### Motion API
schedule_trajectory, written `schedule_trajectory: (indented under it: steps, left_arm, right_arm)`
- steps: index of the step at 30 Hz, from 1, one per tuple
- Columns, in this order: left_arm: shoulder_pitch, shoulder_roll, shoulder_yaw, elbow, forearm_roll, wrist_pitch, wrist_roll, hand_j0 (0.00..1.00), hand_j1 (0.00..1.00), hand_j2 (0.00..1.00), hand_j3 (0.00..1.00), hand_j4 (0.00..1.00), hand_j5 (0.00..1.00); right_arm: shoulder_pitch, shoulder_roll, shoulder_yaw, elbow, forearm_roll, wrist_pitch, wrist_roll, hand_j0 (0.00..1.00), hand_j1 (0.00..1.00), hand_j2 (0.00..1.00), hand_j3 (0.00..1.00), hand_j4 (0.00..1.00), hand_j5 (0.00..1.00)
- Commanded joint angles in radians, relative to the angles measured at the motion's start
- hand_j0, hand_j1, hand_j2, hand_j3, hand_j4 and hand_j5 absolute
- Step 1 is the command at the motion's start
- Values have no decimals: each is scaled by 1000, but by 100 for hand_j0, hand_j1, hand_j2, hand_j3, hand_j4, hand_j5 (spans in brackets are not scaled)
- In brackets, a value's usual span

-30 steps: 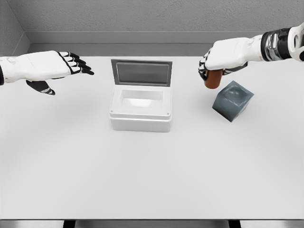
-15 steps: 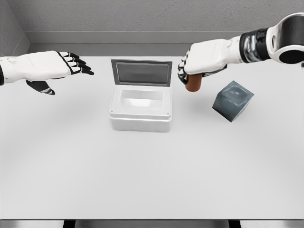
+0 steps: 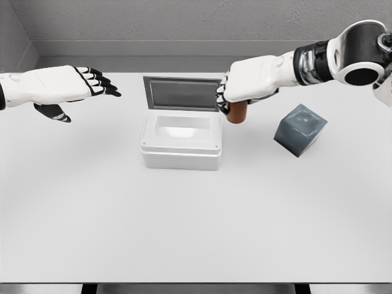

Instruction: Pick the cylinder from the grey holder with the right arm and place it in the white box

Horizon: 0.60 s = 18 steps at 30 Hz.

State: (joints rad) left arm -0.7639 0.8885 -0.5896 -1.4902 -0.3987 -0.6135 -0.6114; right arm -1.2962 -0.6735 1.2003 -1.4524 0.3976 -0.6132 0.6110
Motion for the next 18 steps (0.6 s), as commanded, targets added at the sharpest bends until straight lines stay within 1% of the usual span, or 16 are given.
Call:
schedule_trajectory:
  steps: [1,4,8,18]
  left_arm:
    - [0,1,1,-2,4,3,0,100,100,100,100,100,100]
    - [0,1,1,-2,4,3,0,100,100,100,100,100,100]
    - [2,1,-1,-4,6,3,0,100,100,100,100,100,100]
    - [2,1,1,-4,4,3,0,100,100,100,100,100,100]
  right_arm:
    - [0,14,-1,0,-3,2,0,47,47,47,47,47,47]
    - [0,20,-1,1,-3,2,0,47,47,47,47,47,47]
    - [0,54,-1,7,6,2,0,47,47,47,47,47,47]
    - [-3,98,-1,20,7,2,0,47,47,47,47,47,47]
